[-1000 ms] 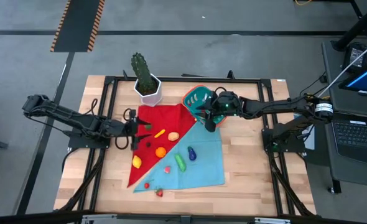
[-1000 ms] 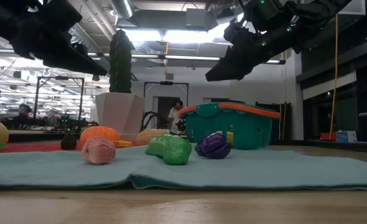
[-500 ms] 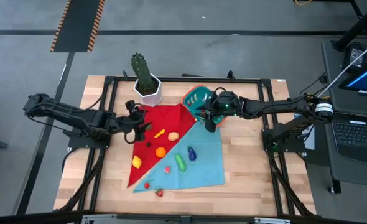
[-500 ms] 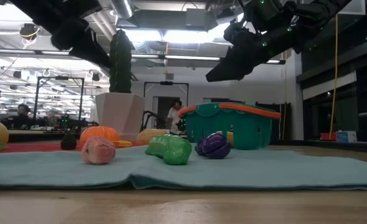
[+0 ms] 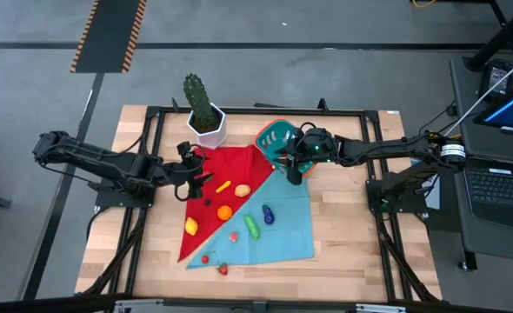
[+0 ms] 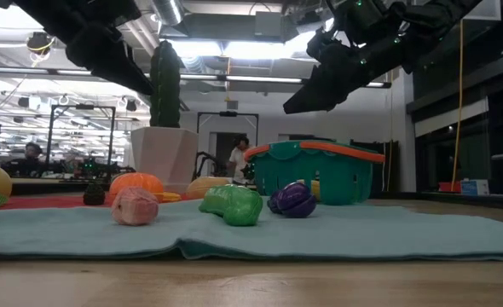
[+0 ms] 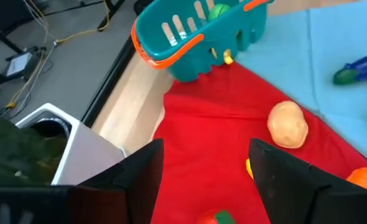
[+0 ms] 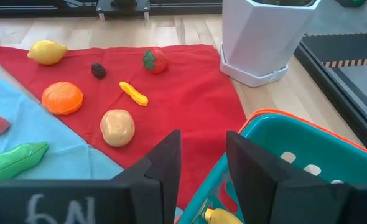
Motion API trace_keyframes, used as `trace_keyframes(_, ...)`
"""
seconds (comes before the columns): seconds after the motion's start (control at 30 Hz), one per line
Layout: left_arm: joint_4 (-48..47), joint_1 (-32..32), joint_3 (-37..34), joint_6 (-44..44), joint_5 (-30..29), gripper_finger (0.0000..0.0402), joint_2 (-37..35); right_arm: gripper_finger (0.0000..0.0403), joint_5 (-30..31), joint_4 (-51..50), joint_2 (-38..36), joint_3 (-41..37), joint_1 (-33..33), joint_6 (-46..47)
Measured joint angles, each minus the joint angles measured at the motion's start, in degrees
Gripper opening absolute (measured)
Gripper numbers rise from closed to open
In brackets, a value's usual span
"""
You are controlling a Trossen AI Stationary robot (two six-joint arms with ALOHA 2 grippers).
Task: Build produce basket
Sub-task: Put the top red strawberry into the blue basket
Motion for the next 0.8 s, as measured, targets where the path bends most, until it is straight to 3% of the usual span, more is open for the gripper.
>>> trace_keyframes(0.43,-2.77,5.52,0.04,7.19,17.12,0.0227,7.65,0.0128,0.00,0.01,0.02,0.00,-0.01,-0.04)
trace_keyframes(0.5,-6.63,6.69,1.27,9.32,19.53,0.0227,9.30,0.0128,0.00,0.02,0.02,0.00,0.00,-0.04)
trace_keyframes(0.8,-24.44,9.17,14.41,16.93,20.39,0.0227,18.04,0.0128,0.00,-0.06,0.04,0.00,-0.02,-1.29)
